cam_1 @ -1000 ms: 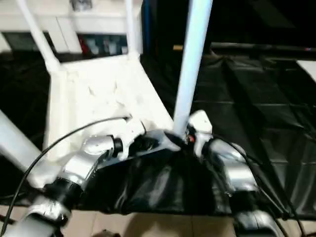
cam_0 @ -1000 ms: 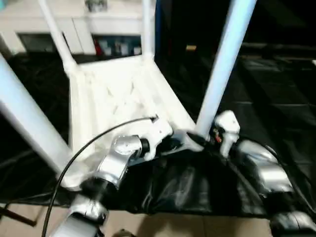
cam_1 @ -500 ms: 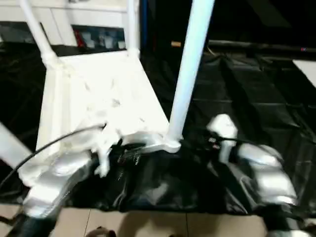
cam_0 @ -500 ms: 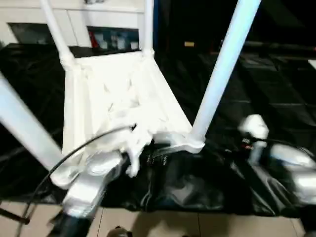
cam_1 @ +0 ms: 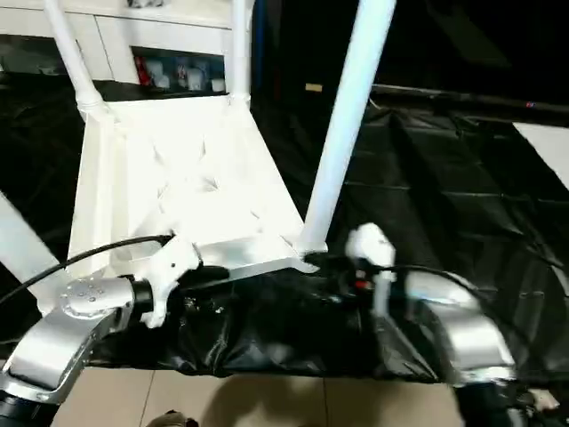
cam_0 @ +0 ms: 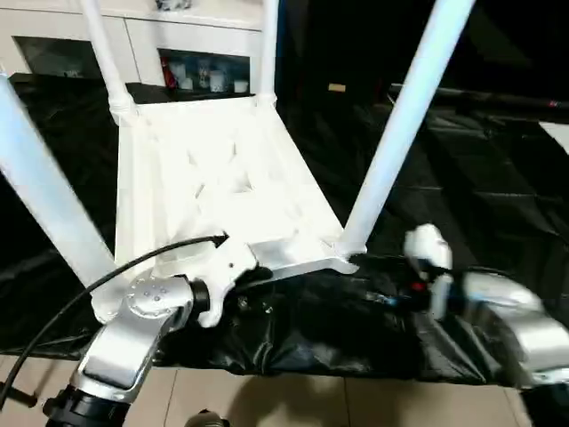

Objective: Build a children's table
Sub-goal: Rotate leg to tighten

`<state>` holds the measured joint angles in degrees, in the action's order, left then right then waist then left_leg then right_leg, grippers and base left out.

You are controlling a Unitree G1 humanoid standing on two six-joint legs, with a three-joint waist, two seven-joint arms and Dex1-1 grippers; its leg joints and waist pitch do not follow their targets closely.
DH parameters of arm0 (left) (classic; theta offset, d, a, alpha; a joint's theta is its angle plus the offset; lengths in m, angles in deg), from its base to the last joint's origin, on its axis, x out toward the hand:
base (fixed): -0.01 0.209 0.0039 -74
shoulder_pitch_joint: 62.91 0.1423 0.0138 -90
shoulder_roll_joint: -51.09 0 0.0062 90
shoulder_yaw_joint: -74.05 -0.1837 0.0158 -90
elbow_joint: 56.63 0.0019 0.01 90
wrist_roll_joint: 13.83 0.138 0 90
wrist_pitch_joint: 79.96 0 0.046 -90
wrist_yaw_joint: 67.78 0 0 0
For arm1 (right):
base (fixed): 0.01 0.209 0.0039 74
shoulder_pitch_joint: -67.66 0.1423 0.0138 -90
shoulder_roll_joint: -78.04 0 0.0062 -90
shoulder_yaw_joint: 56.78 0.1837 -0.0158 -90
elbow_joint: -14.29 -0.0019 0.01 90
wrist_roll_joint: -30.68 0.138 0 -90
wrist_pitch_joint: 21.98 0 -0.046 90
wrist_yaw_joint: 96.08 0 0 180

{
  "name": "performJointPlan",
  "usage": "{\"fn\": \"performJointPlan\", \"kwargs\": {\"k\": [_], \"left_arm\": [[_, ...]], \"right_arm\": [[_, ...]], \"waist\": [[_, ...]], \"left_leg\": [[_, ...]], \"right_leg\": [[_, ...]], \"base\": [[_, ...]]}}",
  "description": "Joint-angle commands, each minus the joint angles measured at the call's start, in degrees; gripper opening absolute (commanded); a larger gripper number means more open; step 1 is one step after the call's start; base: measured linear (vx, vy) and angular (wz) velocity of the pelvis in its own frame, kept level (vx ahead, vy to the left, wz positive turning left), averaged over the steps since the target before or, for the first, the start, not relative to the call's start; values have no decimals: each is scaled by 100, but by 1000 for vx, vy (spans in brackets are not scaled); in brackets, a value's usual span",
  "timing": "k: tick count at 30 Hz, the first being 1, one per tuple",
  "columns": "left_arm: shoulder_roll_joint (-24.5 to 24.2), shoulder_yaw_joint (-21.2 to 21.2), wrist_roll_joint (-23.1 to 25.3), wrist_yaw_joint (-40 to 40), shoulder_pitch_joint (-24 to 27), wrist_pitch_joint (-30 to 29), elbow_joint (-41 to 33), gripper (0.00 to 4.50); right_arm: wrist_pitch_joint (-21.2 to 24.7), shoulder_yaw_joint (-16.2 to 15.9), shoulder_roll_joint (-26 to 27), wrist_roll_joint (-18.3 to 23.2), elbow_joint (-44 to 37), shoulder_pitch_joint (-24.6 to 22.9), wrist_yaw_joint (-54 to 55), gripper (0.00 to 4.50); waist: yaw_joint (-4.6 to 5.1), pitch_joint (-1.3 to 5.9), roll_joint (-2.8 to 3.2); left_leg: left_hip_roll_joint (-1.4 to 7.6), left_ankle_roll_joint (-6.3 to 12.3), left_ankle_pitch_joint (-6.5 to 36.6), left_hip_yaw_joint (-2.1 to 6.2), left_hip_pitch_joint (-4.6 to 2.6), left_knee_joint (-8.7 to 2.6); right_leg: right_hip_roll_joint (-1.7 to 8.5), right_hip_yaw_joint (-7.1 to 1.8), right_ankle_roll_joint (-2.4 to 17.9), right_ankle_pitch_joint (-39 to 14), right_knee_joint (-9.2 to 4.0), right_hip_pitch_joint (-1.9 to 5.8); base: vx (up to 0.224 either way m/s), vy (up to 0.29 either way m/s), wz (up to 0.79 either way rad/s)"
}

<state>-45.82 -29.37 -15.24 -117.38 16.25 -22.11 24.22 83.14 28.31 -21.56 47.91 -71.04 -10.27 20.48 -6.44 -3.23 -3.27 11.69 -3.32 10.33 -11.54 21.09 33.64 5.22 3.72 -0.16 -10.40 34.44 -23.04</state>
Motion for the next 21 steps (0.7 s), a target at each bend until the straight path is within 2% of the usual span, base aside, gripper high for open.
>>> {"fn": "performJointPlan", "kwargs": {"k": [1,4,7,10,11,13,14,15,16,17,18,19,20,21], "left_arm": [[-88,32,343,264,-76,-55,100,323],[-89,7,587,491,-161,124,260,329],[-159,-61,672,607,-218,214,328,365],[-170,-63,662,781,-270,286,364,378],[-120,33,590,841,-295,304,304,378],[-88,89,534,851,-298,289,264,407],[-34,165,452,834,-286,297,207,407],[146,448,-17,640,-121,279,-143,409],[146,448,-17,640,-121,279,-143,409],[244,660,-426,451,75,199,-460,431],[261,705,-511,415,121,175,-527,442],[273,769,-659,370,205,135,-637,442],[227,853,-822,284,383,88,-787,442],[214,866,-851,272,417,84,-810,442]], "right_arm": [[-74,18,45,-88,0,124,174,302],[-253,12,244,-193,176,265,438,302],[-278,-26,329,-217,246,330,549,302],[-295,-75,414,-241,289,384,645,302],[-303,-102,481,-265,315,415,718,302],[-295,-111,508,-273,327,428,749,302],[-303,-125,538,-289,356,446,784,302],[-290,-160,668,-330,476,520,909,302],[-290,-160,668,-330,476,520,909,302],[-285,-204,773,-369,570,581,993,302],[-285,-214,796,-379,591,595,1009,302],[-290,-236,836,-396,626,616,1038,302],[-310,-255,931,-484,774,691,1202,302],[-321,-256,951,-505,812,710,1244,302]], "waist": [[-9,293,-17],[-5,296,-39],[-8,303,-22],[-8,320,-24],[-16,319,-6],[-19,324,-12],[-25,331,-7],[-30,332,15],[-16,333,11],[-23,337,3],[-10,333,2],[-4,330,-5],[-13,324,-18],[4,316,-6]], "left_leg": [[203,-40,1723,141,-96,-493],[198,-61,1712,148,-86,-491],[197,-101,1757,157,-95,-493],[189,-92,1685,148,-89,-485],[189,-96,1670,152,-85,-484],[189,-101,1649,148,-87,-479],[191,-96,1609,143,-88,-474],[187,-109,1568,143,-80,-474],[189,-127,1560,139,-76,-468],[191,-137,1544,141,-71,-470],[198,-147,1536,142,-61,-473],[191,-130,1542,136,-53,-479],[189,-102,1581,121,-80,-468],[183,-103,1559,127,-57,-483]], "right_leg": [[314,-249,696,-2176,-489,146],[325,-245,640,-2254,-491,156],[321,-244,614,-2237,-492,153],[308,-243,693,-1999,-454,158],[308,-243,709,-1947,-441,164],[312,-244,736,-1899,-437,167],[308,-247,765,-1805,-429,170],[312,-247,817,-1720,-413,175],[322,-246,894,-1665,-399,176],[320,-237,948,-1624,-400,188],[318,-239,1018,-1521,-373,193],[300,-236,1014,-1515,-384,197],[291,-244,985,-1551,-396,175],[283,-244,976,-1564,-388,187]], "base": [[0,0,0],[0,0,0],[0,0,0],[0,0,0],[0,0,0],[0,0,0],[0,0,0],[0,0,0],[0,0,0],[0,0,0],[0,0,0],[0,0,0],[0,0,0],[0,0,0]]}}
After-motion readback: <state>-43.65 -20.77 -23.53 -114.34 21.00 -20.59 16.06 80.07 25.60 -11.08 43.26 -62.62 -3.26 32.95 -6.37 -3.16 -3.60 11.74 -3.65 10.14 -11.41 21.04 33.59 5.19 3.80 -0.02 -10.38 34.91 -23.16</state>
